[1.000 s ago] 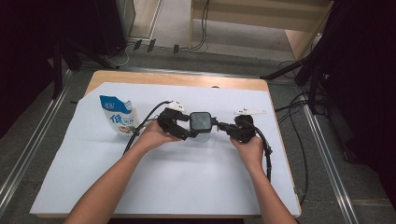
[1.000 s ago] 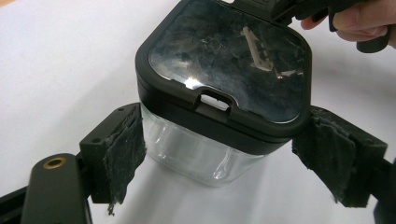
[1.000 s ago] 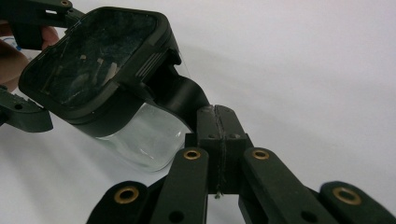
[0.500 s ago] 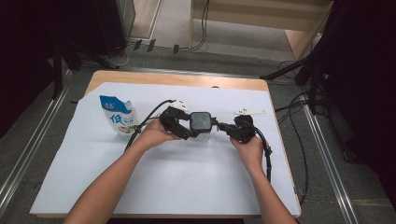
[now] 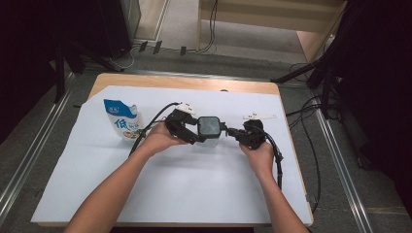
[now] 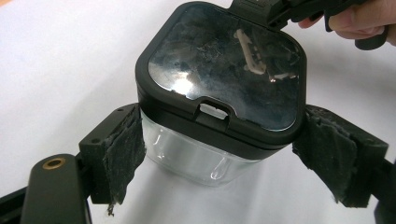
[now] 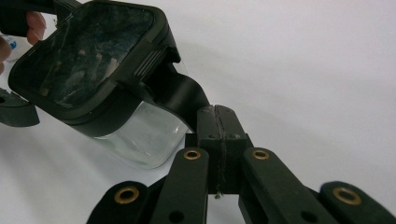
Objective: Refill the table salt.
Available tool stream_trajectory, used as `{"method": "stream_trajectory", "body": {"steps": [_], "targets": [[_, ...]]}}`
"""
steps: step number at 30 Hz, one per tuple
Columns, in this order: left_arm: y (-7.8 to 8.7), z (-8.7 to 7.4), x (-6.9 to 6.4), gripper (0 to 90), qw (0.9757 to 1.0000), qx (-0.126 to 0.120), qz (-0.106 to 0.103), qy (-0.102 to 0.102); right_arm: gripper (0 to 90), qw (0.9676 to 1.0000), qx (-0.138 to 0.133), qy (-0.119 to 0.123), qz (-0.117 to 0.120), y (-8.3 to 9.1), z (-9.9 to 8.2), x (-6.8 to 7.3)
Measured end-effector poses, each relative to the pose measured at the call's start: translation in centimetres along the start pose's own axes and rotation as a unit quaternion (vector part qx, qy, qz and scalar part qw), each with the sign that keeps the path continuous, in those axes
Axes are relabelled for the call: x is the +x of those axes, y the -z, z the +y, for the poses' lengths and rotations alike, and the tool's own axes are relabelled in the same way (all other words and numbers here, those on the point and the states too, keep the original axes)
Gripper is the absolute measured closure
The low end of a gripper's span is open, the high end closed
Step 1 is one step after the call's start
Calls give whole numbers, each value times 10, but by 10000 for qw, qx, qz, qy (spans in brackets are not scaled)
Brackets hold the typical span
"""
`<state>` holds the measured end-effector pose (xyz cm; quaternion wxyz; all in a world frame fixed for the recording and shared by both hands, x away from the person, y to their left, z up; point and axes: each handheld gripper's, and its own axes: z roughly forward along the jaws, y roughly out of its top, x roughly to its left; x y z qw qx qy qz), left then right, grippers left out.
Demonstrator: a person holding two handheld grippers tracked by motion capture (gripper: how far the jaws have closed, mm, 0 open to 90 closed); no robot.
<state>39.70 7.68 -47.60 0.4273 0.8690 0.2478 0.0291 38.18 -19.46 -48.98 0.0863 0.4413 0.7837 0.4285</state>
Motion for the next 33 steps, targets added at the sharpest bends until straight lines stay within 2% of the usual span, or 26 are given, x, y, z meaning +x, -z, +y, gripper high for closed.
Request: {"method": "stream_trajectory", "body": {"steps": [2, 4, 6, 9, 11, 13, 15, 23, 24, 27, 31, 33], "targets": [[0, 1, -1, 175, 10000, 14, 17, -47, 900, 10000, 7, -18, 2, 0, 0, 0], [3, 1, -1, 178, 9998, -54, 142, -113, 900, 10000, -18, 0, 10, 0, 0, 0], [7, 2, 0, 179, 9998, -170, 80, -31, 900, 10000, -35, 3, 40, 0, 0, 2], [10, 2, 1, 208, 9998, -145, 99, -68, 900, 10000, -17, 61, 0, 0, 1, 3], [12, 2, 2, 230, 9997, -226, 45, 6, 900, 10000, -24, 52, 13, 0, 0, 3], [18, 3, 3, 278, 9995, -324, -9, 10, 900, 10000, -16, 52, -3, 0, 1, 3], [24, 4, 3, 413, 9990, -444, -11, 6, 900, 10000, -20, 30, 16, 0, 1, 3], [29, 7, 1, 493, 9997, -238, 57, -58, 900, 10000, -44, 11, 45, 0, 0, 2], [29, 7, 1, 495, 9997, -244, 50, -14, 900, 10000, -43, 11, 44, 0, 0, 2], [28, 10, 1, 520, 10000, -84, -13, -17, 900, 10000, -45, 7, 49, 0, 1, 2], [28, 19, -1, 624, 9998, 35, -209, -29, 900, 10000, -45, 19, 49, 0, 1, 2], [28, 21, -2, 685, 9997, -4, -263, -13, 900, 10000, -50, 18, 56, 0, 1, 2]]}}
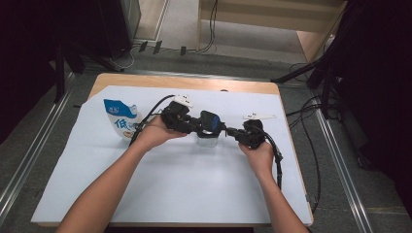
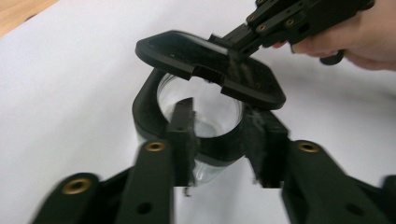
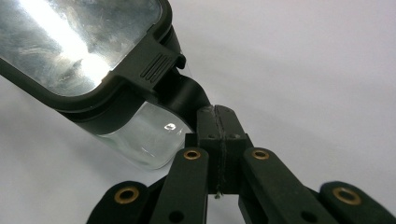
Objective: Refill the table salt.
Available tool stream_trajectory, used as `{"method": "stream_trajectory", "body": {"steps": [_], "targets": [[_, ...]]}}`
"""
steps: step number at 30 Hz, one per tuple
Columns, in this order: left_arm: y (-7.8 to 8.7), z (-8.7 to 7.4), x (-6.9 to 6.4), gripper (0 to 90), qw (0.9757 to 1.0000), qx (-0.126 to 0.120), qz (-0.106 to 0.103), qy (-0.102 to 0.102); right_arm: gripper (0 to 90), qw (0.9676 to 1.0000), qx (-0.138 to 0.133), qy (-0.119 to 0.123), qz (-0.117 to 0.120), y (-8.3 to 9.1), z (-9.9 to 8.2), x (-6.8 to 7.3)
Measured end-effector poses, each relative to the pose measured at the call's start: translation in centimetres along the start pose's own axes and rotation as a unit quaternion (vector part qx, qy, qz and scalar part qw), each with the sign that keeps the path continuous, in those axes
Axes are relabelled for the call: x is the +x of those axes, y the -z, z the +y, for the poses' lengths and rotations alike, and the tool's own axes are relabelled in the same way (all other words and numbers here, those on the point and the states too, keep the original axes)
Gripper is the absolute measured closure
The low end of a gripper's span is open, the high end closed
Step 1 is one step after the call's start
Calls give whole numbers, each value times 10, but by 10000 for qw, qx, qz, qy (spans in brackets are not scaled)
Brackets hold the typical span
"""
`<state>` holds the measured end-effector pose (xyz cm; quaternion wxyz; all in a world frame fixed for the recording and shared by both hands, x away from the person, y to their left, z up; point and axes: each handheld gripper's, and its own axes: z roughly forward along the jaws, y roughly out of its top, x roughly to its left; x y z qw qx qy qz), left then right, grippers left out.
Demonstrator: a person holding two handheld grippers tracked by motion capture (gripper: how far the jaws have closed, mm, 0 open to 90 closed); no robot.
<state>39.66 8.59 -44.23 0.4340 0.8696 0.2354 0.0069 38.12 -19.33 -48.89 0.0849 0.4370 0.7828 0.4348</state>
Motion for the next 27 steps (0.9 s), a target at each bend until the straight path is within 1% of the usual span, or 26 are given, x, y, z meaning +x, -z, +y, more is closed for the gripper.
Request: {"method": "stream_trajectory", "body": {"steps": [1, 2, 3, 4, 6, 9, 12, 18, 19, 21, 23, 26, 27], "targets": [[0, 2, 1, 705, 9999, 71, -82, 65, 900, 10000, -6, 9, 1, 0, 0, 0], [-1, 3, 1, 729, 9999, 74, -104, 102, 900, 10000, -1, 14, -2, 0, 0, 0], [-1, 5, 1, 755, 9998, 154, -115, 103, 900, 10000, -7, 13, -3, 0, 0, 0], [-1, 7, 1, 781, 9998, 143, -135, 86, 900, 10000, -17, -8, 6, 0, 0, 0], [0, 11, 0, 825, 9998, 165, -112, 84, 900, 10000, -31, -45, 25, 0, -1, 0], [0, 19, -3, 864, 9998, 127, -102, 89, 900, 9999, -54, -110, 68, 0, -1, -1], [-2, 27, -6, 881, 9998, 169, -98, 27, 900, 9998, -78, -148, 81, 0, -2, -2], [-8, 38, -11, 900, 9998, 179, -119, 39, 900, 9997, -119, -194, 96, 0, -3, -1], [-10, 39, -11, 900, 9997, 202, -155, 39, 900, 9997, -120, -193, 96, 0, -3, -1], [-14, 42, -12, 900, 9996, 252, -138, 35, 900, 9997, -119, -202, 97, 0, -4, -1], [-17, 45, -14, 900, 9996, 244, -160, 51, 900, 9996, -134, -215, 97, 0, -4, -1], [-21, 52, -17, 900, 9994, 289, -165, -22, 900, 9996, -155, -223, 105, -1, -5, 0], [-23, 54, -18, 900, 9994, 302, -162, -19, 900, 9995, -163, -237, 109, -1, -5, 0]]}}
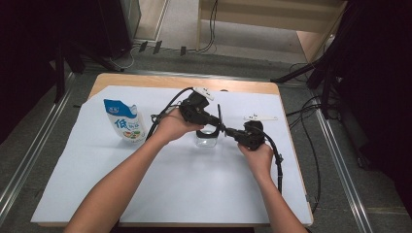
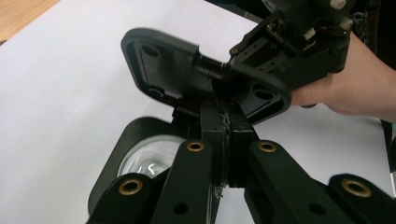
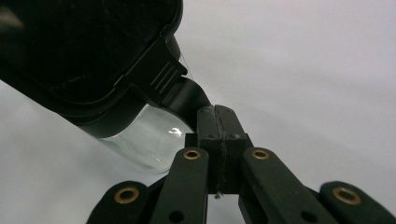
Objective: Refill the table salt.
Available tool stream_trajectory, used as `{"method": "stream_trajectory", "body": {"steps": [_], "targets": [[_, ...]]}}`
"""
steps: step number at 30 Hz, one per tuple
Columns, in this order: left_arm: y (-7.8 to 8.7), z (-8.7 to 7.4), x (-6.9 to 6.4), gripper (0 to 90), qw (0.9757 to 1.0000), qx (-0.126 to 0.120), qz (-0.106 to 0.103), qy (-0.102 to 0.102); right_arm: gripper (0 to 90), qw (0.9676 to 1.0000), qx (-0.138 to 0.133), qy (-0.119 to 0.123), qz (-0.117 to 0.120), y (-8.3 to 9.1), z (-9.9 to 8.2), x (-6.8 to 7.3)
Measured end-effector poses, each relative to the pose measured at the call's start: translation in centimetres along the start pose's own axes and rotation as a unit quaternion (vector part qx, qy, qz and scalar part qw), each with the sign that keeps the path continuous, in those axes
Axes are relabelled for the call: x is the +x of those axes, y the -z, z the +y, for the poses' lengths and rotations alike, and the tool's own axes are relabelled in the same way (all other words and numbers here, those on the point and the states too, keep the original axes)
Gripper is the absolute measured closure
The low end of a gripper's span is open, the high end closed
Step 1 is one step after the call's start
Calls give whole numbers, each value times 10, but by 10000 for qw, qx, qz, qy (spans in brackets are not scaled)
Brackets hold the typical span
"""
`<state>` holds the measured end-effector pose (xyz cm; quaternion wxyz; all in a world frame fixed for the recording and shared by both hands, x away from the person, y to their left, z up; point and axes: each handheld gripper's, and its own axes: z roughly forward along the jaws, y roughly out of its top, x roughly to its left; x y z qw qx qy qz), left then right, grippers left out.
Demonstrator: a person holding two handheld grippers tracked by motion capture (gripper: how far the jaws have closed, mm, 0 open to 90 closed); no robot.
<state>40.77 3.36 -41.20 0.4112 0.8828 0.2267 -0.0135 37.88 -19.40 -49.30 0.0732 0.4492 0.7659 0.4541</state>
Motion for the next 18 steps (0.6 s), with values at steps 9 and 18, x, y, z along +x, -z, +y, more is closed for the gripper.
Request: {"method": "stream_trajectory", "body": {"steps": [9, 18], "targets": [[-15, 3, 2, 900, 10000, -27, -2, 61, 900, 9998, -110, -158, 25, -1, -4, 0], [-21, 5, 2, 900, 10000, 40, 47, 19, 900, 9998, -147, -107, -41, 0, -5, 2]]}}
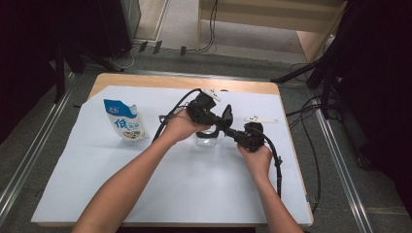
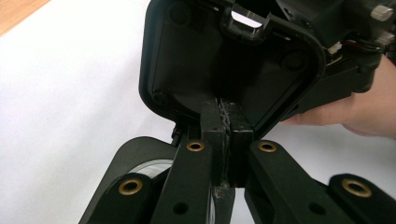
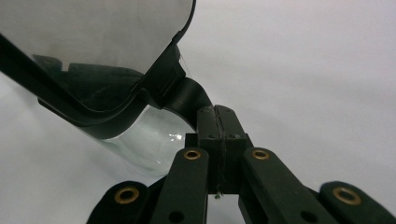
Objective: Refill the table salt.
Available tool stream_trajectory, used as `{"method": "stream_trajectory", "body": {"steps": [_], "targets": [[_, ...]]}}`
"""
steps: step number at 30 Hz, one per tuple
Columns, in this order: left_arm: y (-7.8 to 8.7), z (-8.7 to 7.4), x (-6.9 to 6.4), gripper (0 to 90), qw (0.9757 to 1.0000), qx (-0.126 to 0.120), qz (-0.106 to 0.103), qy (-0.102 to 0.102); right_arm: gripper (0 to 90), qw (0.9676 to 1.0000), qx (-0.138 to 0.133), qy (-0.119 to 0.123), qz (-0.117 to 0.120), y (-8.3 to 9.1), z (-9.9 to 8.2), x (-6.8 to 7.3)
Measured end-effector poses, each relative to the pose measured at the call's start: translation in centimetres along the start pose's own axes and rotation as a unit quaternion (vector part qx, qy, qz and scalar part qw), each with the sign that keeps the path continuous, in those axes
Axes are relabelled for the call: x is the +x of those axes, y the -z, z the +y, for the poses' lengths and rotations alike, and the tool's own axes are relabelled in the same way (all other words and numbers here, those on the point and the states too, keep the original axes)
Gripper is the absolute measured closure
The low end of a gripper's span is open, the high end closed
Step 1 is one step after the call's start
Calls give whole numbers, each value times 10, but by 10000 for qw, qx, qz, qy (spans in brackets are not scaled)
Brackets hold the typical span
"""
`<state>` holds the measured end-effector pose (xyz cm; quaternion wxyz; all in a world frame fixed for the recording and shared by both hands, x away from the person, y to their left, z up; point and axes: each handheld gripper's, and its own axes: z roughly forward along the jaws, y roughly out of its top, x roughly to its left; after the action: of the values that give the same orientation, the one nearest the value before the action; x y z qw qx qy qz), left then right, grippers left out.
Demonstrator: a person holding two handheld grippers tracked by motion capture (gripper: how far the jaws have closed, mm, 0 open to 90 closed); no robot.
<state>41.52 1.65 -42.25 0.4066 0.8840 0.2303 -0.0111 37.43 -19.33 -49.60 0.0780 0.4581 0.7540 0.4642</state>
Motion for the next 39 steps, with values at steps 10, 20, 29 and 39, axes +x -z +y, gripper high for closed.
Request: {"method": "stream_trajectory", "body": {"steps": [10, 20, 29, 39], "targets": [[-2, 0, 2, 893, 10000, -10, -37, 49, 900, 10000, -12, 27, -19, 0, 0, 1], [21, -7, 1, 664, 9997, -227, 8, 128, 845, 9999, -48, 101, -19, 14, -1, -1], [38, -26, -3, 405, 9986, -366, -113, 373, 697, 9989, -165, 429, 69, 36, -13, 16], [53, -63, -17, 420, 9988, -339, -118, 324, 640, 9985, -42, 500, 198, 45, -24, 33]]}}
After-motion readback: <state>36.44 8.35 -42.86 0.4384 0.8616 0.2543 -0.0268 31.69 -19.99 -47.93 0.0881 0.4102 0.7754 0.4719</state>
